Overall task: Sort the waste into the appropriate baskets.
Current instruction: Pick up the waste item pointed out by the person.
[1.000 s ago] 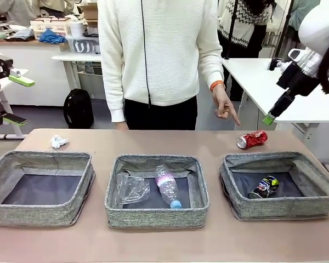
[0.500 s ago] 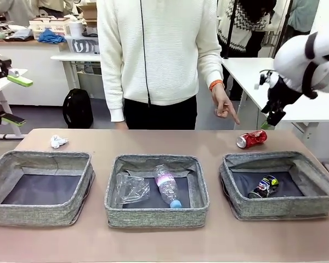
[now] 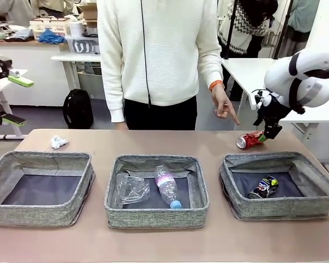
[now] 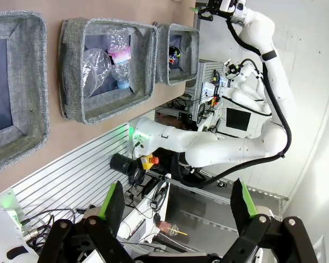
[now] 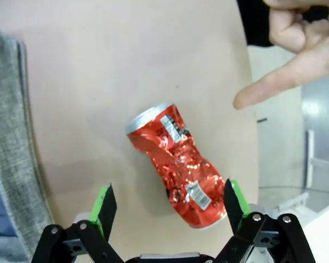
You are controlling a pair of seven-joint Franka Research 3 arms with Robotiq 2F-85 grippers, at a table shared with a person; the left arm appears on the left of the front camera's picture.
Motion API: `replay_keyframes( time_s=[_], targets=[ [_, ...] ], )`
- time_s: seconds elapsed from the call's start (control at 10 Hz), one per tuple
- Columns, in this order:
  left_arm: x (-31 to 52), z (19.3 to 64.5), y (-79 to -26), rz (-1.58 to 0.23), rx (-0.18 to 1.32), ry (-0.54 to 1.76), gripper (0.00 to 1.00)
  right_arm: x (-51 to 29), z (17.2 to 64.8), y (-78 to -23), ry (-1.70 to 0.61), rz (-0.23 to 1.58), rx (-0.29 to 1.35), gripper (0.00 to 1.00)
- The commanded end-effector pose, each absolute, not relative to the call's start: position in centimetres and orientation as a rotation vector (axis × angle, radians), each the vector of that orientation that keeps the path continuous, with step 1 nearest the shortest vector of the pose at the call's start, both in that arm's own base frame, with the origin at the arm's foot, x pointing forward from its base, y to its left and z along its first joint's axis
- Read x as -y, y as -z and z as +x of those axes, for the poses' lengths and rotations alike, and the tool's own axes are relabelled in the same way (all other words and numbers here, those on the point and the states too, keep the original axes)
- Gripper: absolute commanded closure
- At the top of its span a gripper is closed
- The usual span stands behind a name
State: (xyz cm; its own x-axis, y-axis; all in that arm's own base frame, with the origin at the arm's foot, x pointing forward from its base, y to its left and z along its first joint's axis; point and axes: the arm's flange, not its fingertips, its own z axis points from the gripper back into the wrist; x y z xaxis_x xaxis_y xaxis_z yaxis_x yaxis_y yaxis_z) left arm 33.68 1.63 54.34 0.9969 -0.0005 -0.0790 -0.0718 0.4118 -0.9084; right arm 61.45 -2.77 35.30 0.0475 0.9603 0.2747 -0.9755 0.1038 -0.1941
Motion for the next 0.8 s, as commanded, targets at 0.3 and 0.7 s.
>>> replay_keyframes(
  time_s=[0.3,0.7],
  targets=[
    [-1.7,33.5,-54.4,-1.145,-0.066,-0.044,0.0,0.9,64.5,-32.3,-1.503,0.118,0.372,0.0],
    [-1.7,33.5,-54.4,-1.145,-0.066,-0.044,0.0,0.6,64.8,-31.3,-1.485,0.156,0.35,0.0]
  ],
)
